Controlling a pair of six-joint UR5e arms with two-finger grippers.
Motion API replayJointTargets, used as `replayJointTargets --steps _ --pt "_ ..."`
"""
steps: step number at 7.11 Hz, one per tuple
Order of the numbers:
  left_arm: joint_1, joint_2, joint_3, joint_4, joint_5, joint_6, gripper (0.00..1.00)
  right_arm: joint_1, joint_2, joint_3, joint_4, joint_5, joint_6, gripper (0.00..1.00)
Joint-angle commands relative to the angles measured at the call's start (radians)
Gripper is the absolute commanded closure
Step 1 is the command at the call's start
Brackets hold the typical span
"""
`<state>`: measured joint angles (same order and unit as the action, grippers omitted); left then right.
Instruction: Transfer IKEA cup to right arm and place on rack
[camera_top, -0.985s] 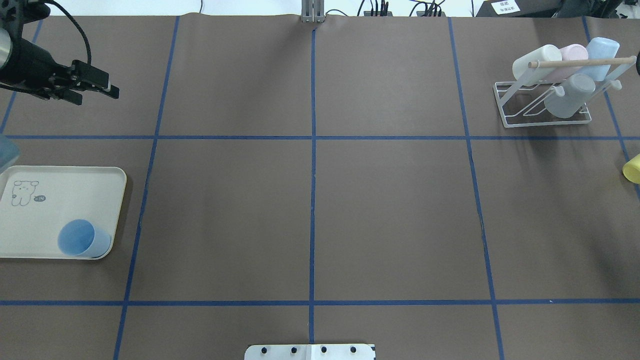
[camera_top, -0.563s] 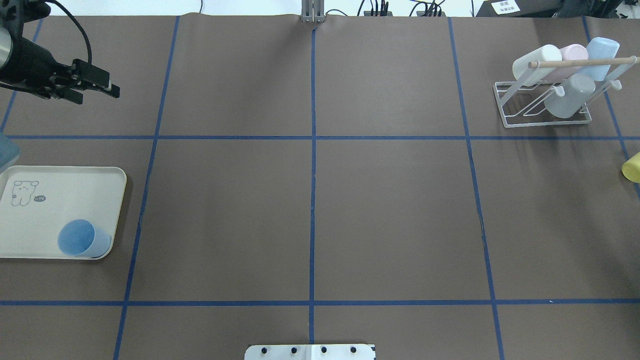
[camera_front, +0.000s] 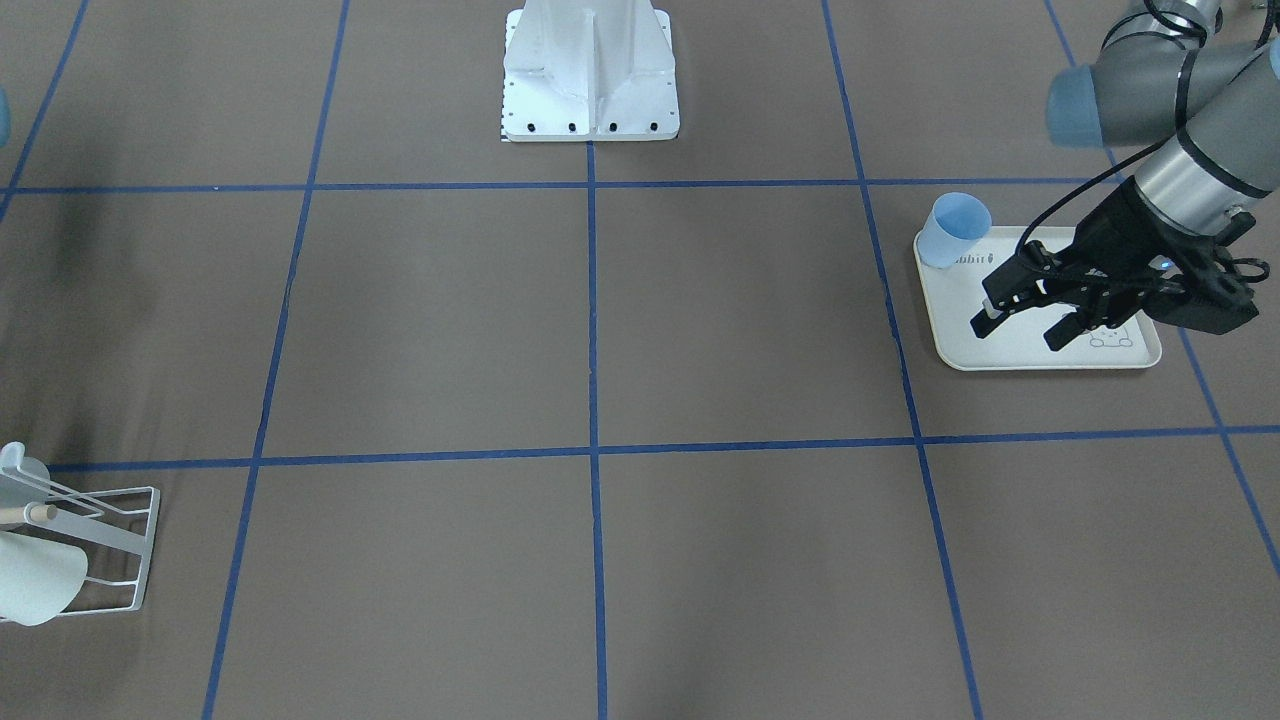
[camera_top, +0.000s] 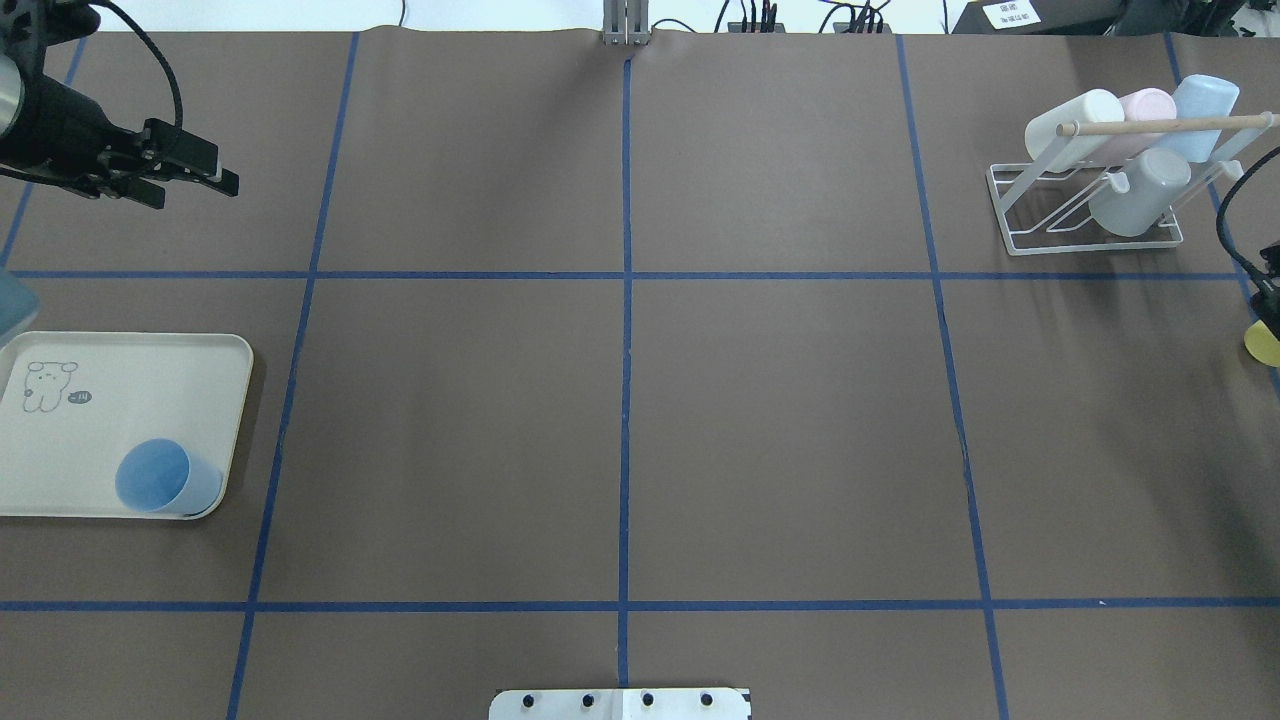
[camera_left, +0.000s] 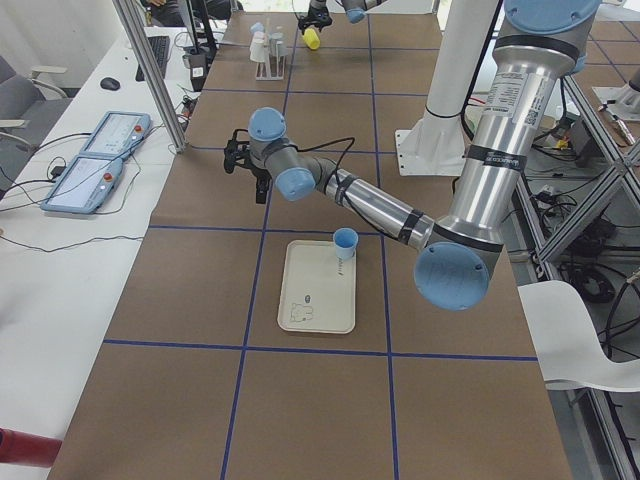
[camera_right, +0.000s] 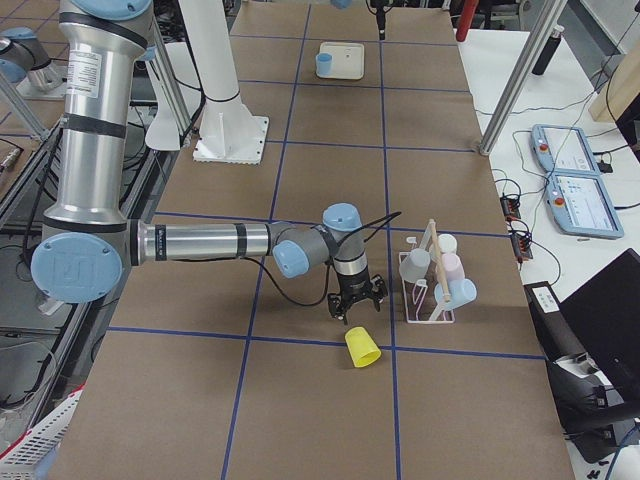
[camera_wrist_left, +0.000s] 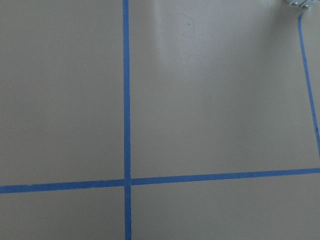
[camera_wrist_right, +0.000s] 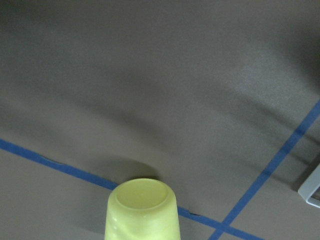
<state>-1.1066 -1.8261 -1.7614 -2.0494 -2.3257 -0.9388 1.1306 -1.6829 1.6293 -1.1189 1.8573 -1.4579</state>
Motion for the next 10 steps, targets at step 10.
replayJointTargets --steps 10 --pt "0.001 -0.001 -0.003 -0.002 0.0 0.0 0.0 -0.006 0.014 -0.141 0.065 -0.007 -0.197 0.4"
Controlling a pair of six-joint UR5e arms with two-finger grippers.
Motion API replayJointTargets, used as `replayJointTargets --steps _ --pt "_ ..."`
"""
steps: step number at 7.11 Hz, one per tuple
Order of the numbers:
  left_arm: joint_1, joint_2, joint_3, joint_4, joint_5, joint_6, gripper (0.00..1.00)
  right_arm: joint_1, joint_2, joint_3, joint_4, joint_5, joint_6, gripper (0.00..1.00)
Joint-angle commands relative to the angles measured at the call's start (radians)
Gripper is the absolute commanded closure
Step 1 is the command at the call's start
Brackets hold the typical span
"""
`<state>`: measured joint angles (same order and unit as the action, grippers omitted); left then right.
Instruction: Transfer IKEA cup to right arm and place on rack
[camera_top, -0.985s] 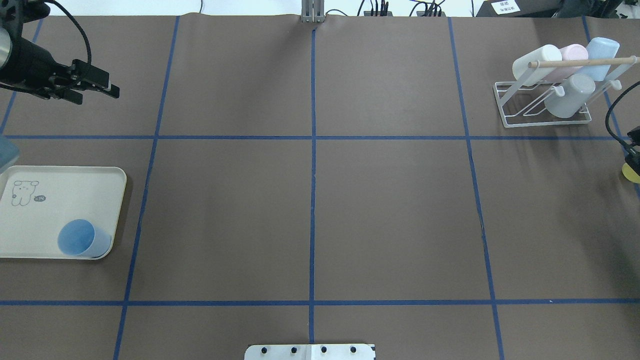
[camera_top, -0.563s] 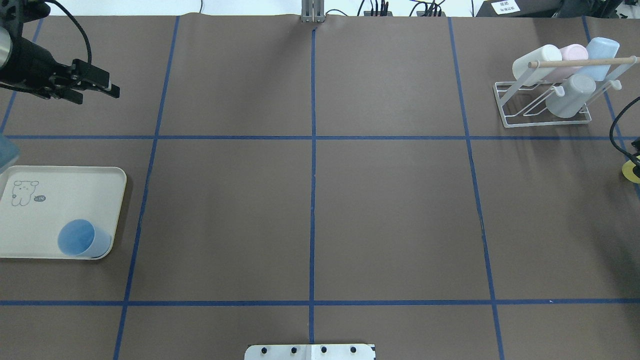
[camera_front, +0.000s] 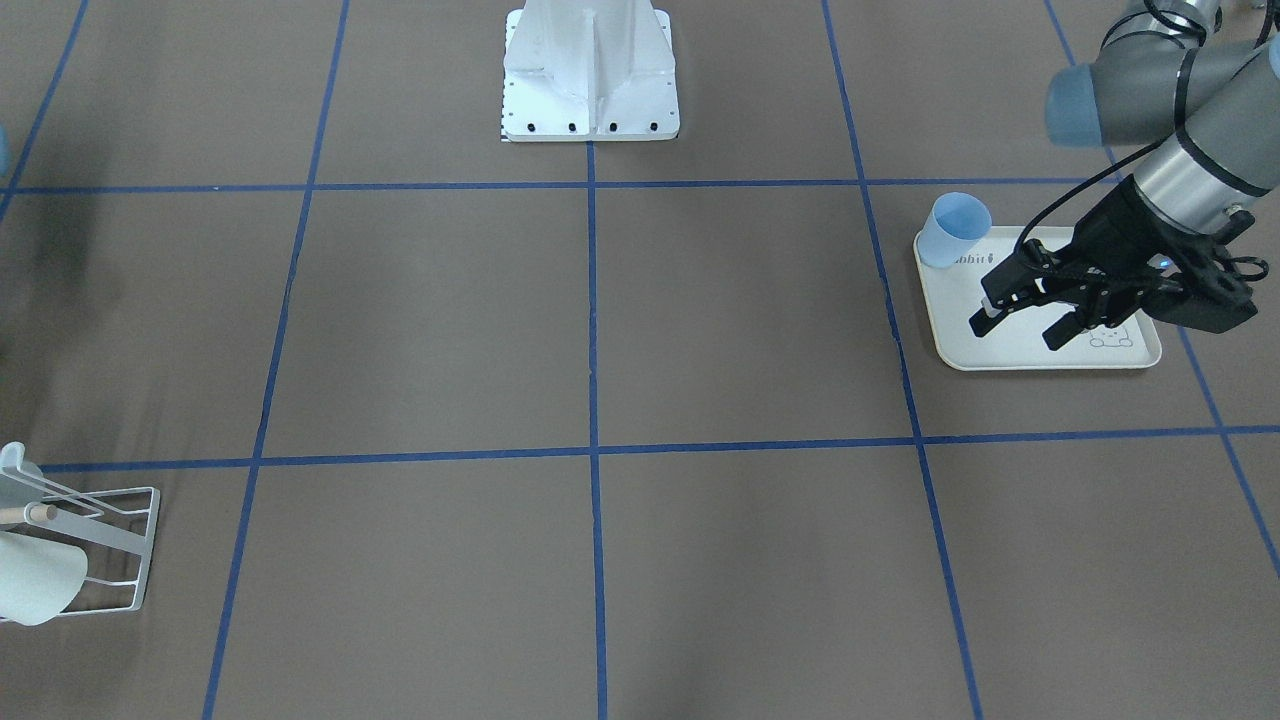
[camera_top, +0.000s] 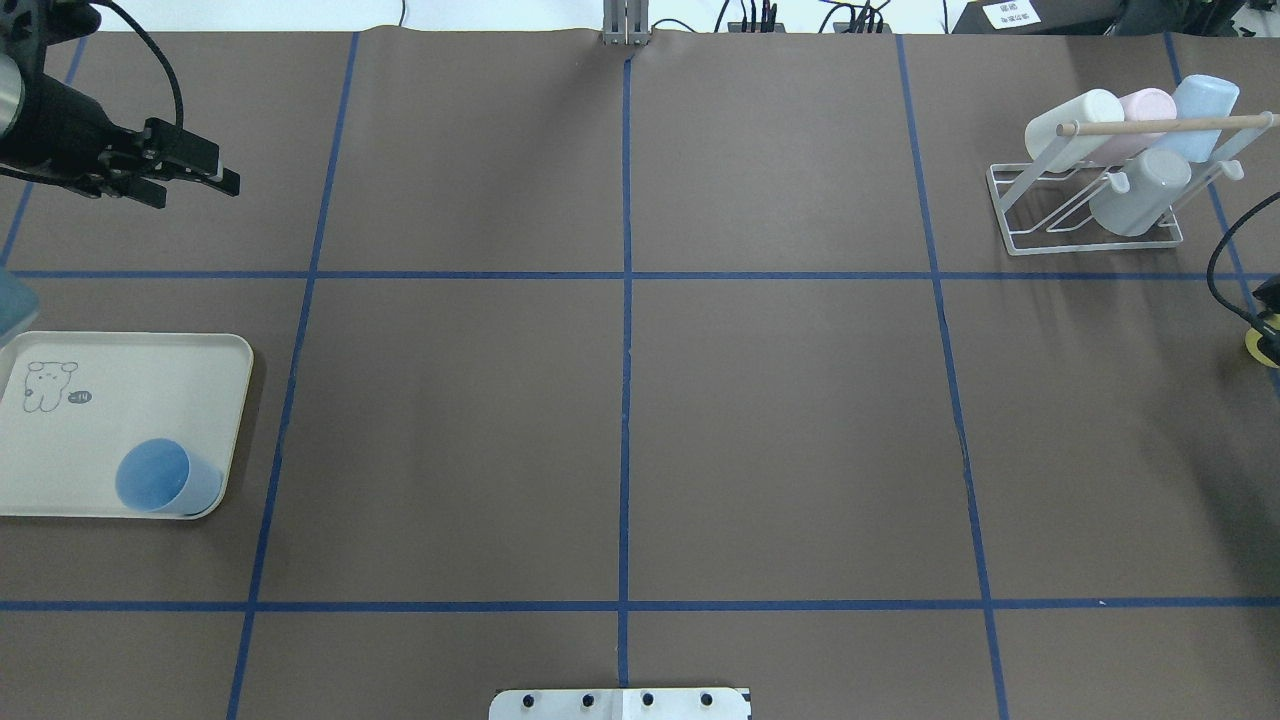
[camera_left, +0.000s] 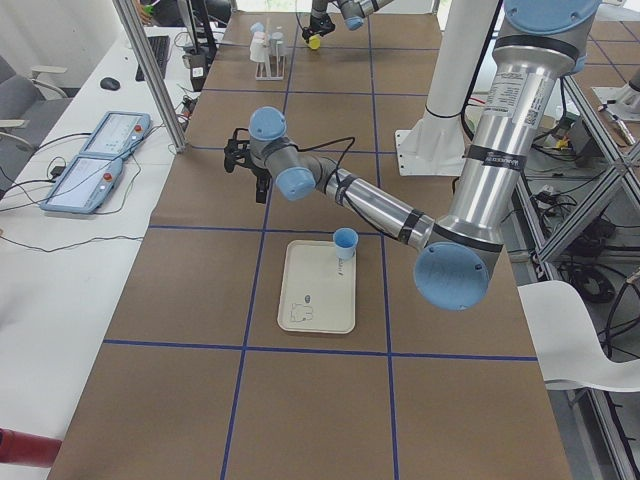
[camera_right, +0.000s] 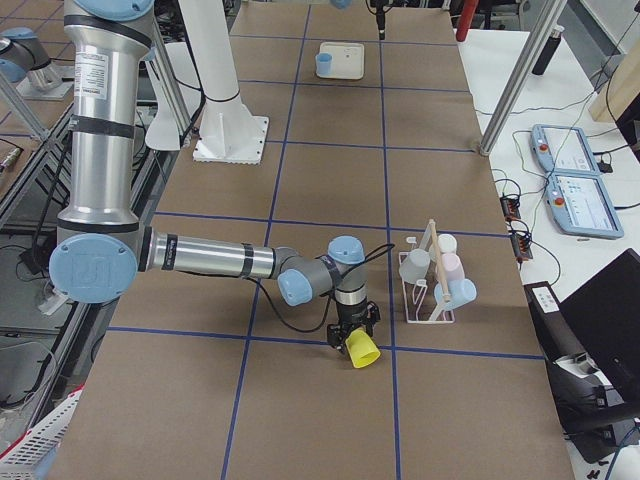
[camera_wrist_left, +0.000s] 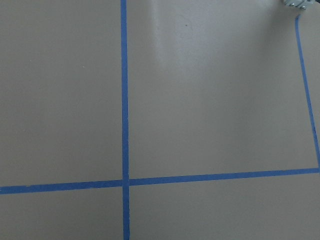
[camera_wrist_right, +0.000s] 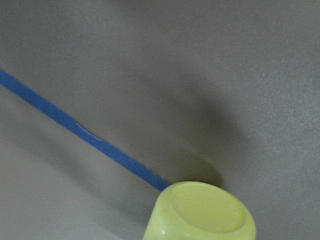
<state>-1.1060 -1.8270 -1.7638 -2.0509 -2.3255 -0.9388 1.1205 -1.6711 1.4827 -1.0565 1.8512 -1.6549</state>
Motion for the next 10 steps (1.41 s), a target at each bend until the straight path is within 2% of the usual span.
replayJointTargets --steps 1,2,3,4,6,8,10 --pt "0.0 0.0 -0.003 0.0 0.0 0.0 0.0 0.015 0.002 0.008 0.007 0.0 0.001 0.57" --pt "0.0 0.0 -0.009 0.0 0.0 -0.003 0.0 0.015 -0.001 0.005 0.051 -0.004 0.004 0.89" --pt "0.0 0.0 -0.008 0.0 0.0 -0.003 0.0 0.03 0.002 0.007 0.061 -0.006 0.009 1.0" --pt "0.0 -0.002 -0.008 0.0 0.0 -0.003 0.0 0.048 0.013 0.01 0.061 -0.003 0.013 1.0" --pt "0.0 -0.002 -0.008 0.0 0.0 -0.002 0.0 0.152 0.004 0.136 0.076 0.008 0.024 1.0" --pt "0.001 -0.002 -0.008 0.0 0.0 0.0 0.0 0.257 -0.002 0.185 0.076 0.214 0.263 1.0" --pt "0.002 -0.002 -0.005 0.0 0.0 0.0 0.0 0.339 -0.006 0.214 0.076 0.337 0.461 1.0"
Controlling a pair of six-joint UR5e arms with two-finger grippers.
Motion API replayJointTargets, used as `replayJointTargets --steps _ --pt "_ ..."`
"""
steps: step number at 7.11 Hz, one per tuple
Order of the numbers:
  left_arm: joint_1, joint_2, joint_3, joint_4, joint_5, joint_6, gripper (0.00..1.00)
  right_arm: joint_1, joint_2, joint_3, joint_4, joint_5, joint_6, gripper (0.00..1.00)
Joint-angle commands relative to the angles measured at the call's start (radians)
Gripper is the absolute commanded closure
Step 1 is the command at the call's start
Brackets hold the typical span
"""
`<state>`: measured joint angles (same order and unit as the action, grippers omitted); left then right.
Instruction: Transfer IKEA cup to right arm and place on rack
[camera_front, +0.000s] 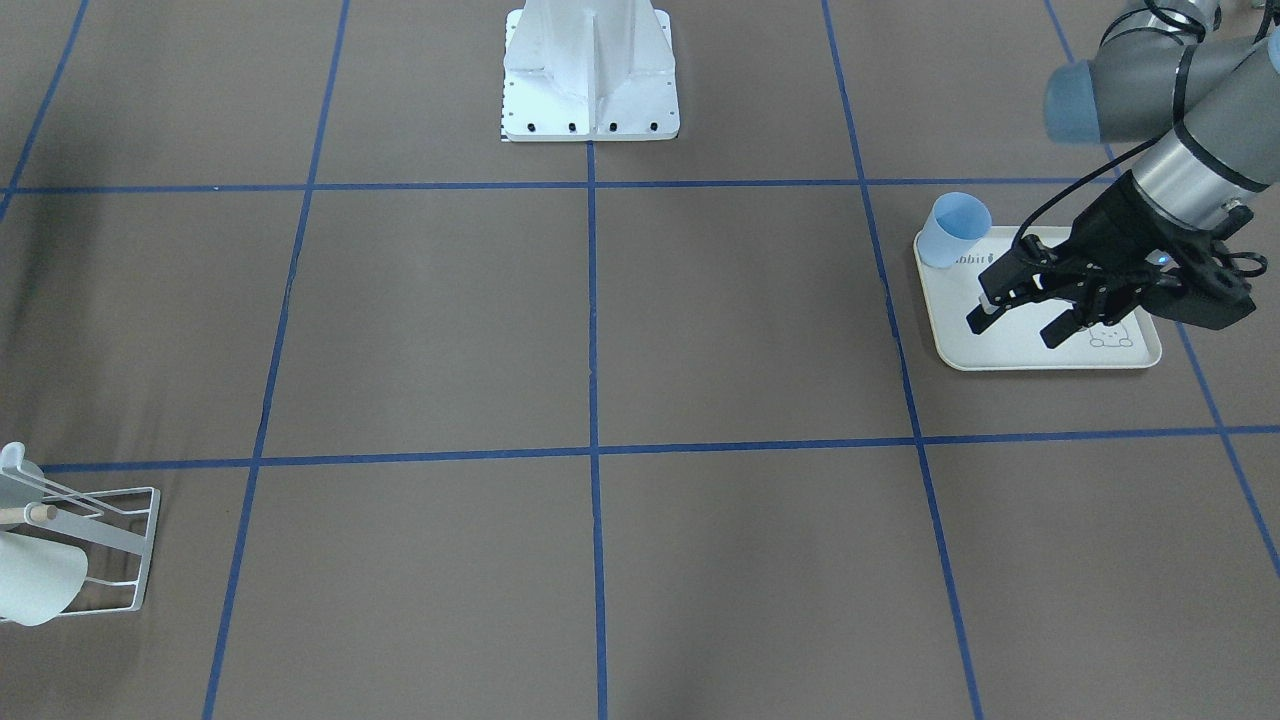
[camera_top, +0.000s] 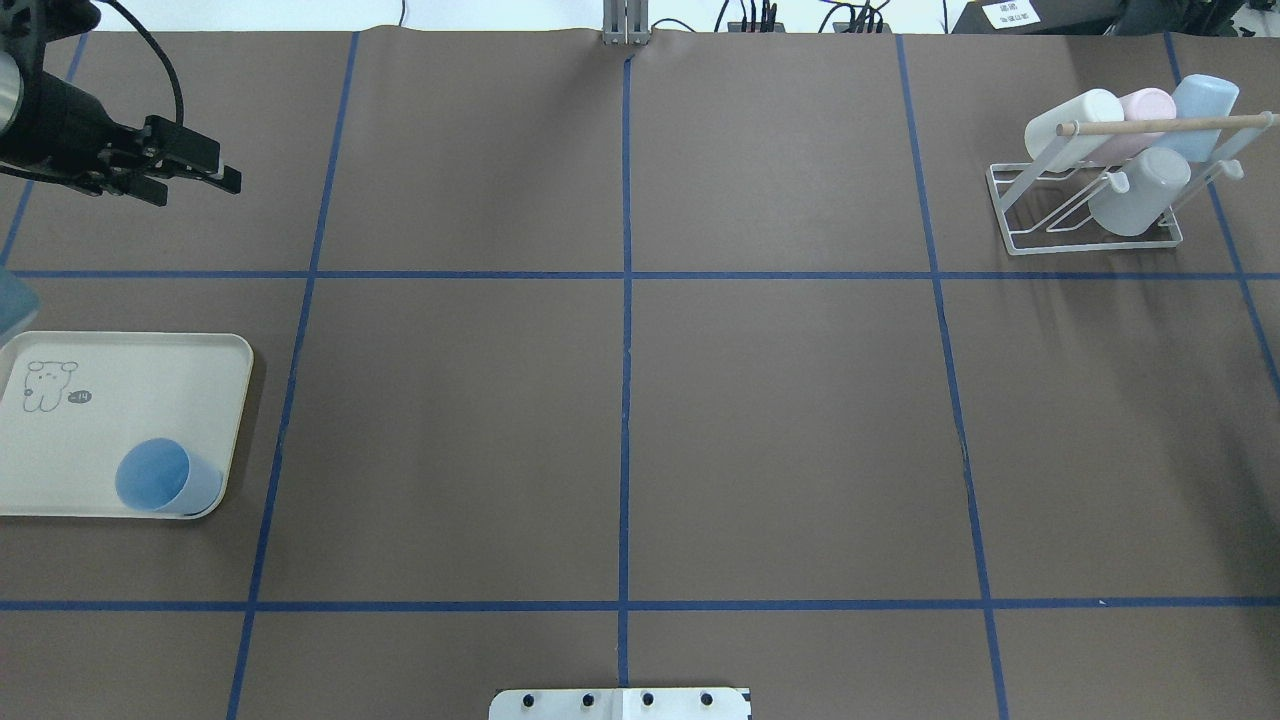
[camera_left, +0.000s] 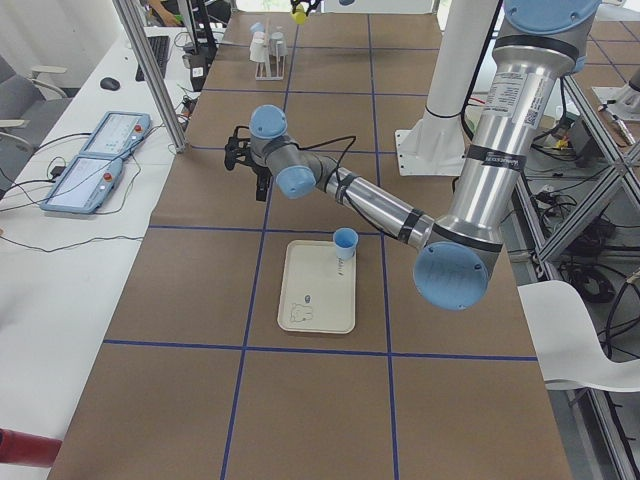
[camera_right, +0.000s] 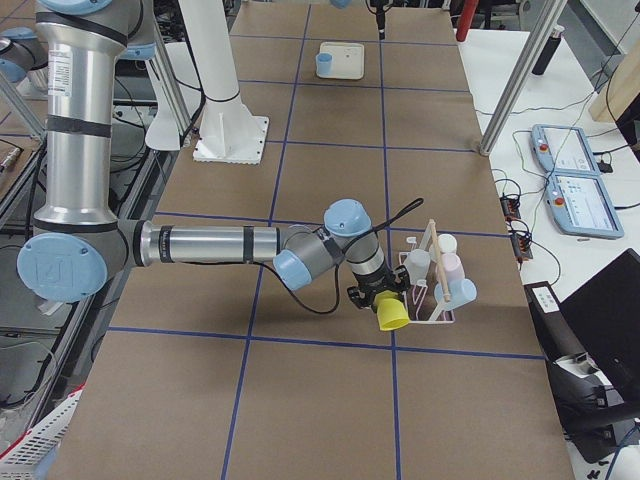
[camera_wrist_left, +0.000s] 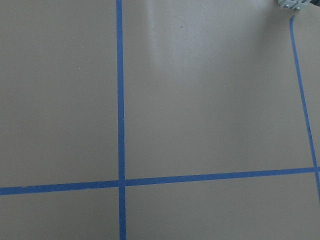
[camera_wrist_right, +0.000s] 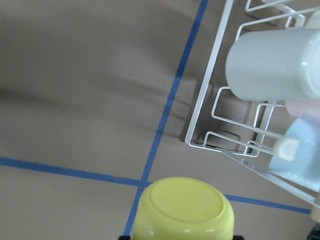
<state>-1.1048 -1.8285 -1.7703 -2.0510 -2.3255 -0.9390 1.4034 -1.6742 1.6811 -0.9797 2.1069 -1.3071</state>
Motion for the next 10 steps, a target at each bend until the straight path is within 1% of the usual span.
replayJointTargets --steps 1,2,3,4,5,7,8,9,10 --pt "0.006 0.0 0.002 0.0 0.002 0.0 0.0 0.092 -0.002 0.015 0.001 0.125 0.22 1.0" --pt "0.006 0.0 0.002 0.0 0.009 0.0 0.0 0.112 0.007 0.017 0.033 0.215 0.497 1.0" --pt "0.006 0.0 0.005 0.0 0.011 0.0 0.0 0.112 0.008 0.003 0.138 0.219 0.681 1.0" --pt "0.008 0.0 0.005 0.0 0.014 0.0 0.0 0.112 0.014 -0.017 0.189 0.219 0.815 1.0" --pt "0.008 0.0 0.006 0.0 0.014 0.0 0.0 0.112 0.031 -0.018 0.193 0.216 0.93 1.0" --pt "0.008 -0.008 0.006 0.0 0.014 -0.001 0.0 0.112 0.051 -0.033 0.196 0.208 1.078 1.0" --pt "0.008 -0.011 0.006 0.0 0.014 -0.001 0.0 0.112 0.076 -0.049 0.197 0.184 1.236 1.0" --pt "0.008 -0.011 0.005 0.0 0.014 -0.003 0.0 0.112 0.079 -0.057 0.203 0.18 1.296 1.0" --pt "0.008 -0.023 0.011 0.002 0.014 -0.003 0.0 0.111 0.094 -0.064 0.234 0.135 1.351 1.0"
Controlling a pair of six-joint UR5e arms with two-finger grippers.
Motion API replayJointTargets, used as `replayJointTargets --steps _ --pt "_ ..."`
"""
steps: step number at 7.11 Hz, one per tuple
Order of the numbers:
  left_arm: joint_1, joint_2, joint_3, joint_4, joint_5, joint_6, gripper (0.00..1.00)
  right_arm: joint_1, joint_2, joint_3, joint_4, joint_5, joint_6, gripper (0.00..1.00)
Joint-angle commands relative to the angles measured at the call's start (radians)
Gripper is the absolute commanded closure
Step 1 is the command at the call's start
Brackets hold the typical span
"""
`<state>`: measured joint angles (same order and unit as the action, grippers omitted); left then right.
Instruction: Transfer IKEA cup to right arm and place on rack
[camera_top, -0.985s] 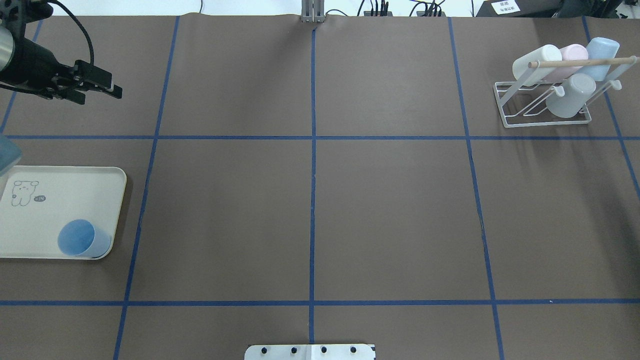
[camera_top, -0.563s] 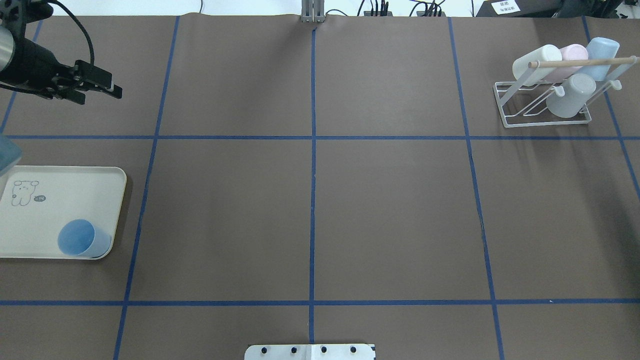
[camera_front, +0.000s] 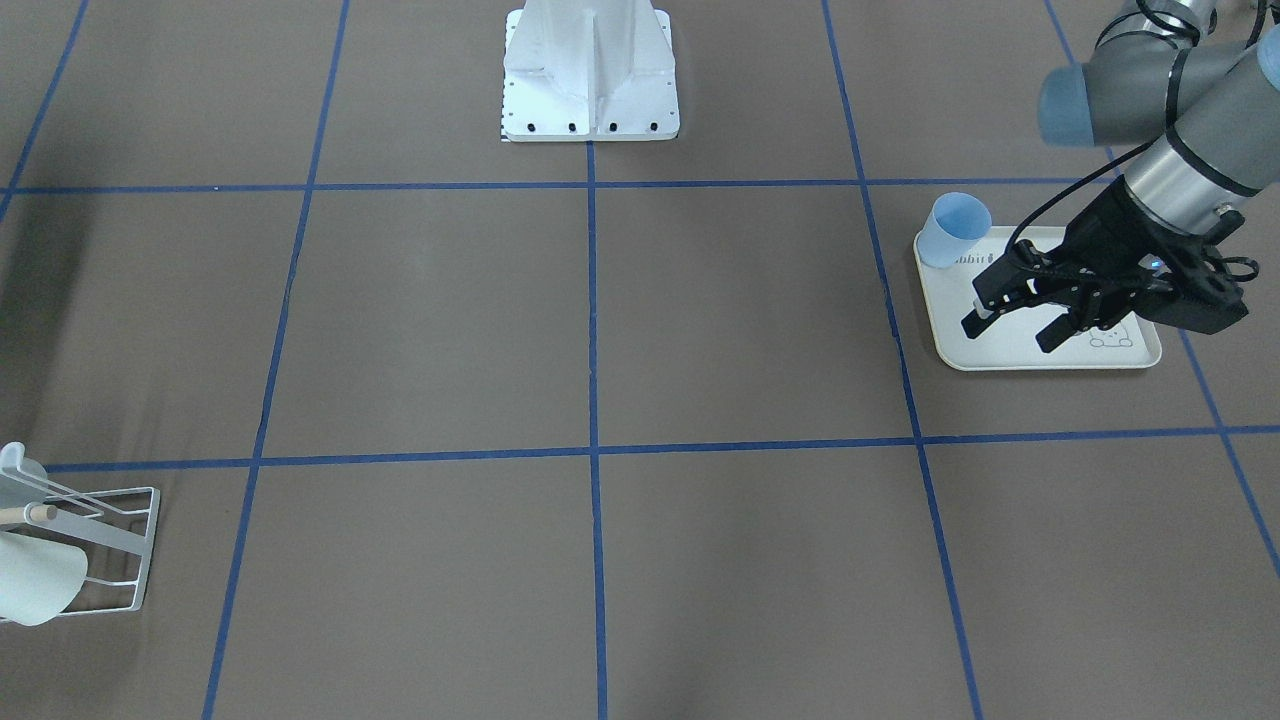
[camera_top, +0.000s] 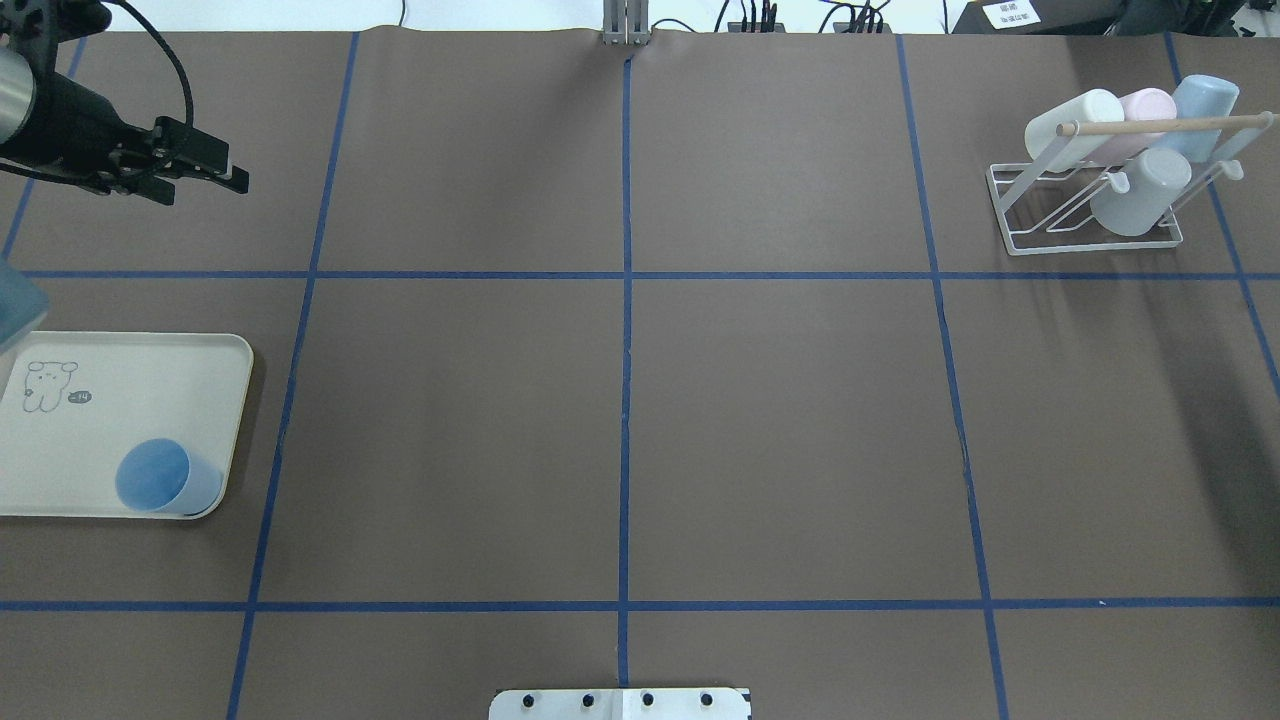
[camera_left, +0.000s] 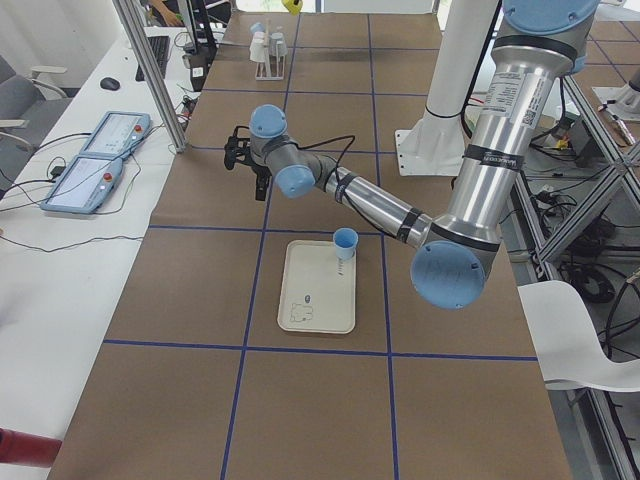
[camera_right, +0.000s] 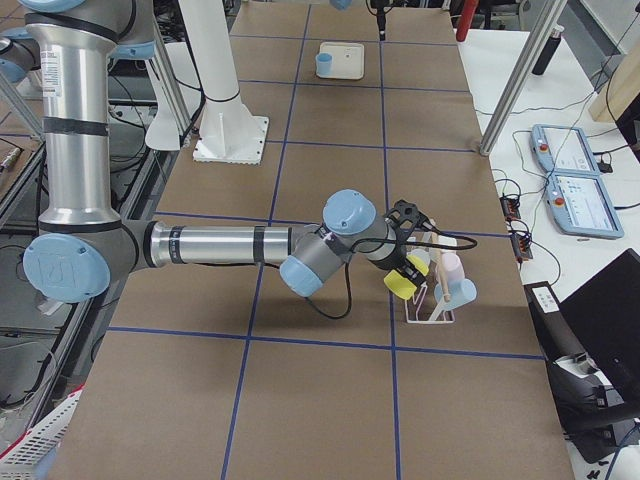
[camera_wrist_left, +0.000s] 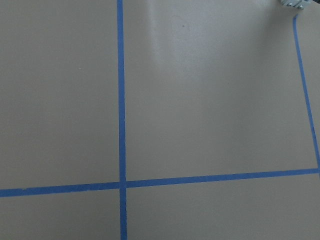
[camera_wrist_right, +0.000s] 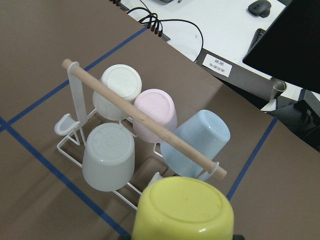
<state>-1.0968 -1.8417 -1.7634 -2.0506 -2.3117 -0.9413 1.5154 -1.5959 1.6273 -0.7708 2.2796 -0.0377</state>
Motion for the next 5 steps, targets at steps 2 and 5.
replayJointTargets --steps 2,5 --pt "0.0 -0.016 0.005 0.003 0.0 -0.001 0.0 -0.011 0.092 -0.178 0.24 -0.104 0.252 1.0" --pt "0.0 -0.021 0.01 0.004 0.0 -0.001 0.0 -0.067 0.093 -0.239 0.439 -0.141 0.462 1.0"
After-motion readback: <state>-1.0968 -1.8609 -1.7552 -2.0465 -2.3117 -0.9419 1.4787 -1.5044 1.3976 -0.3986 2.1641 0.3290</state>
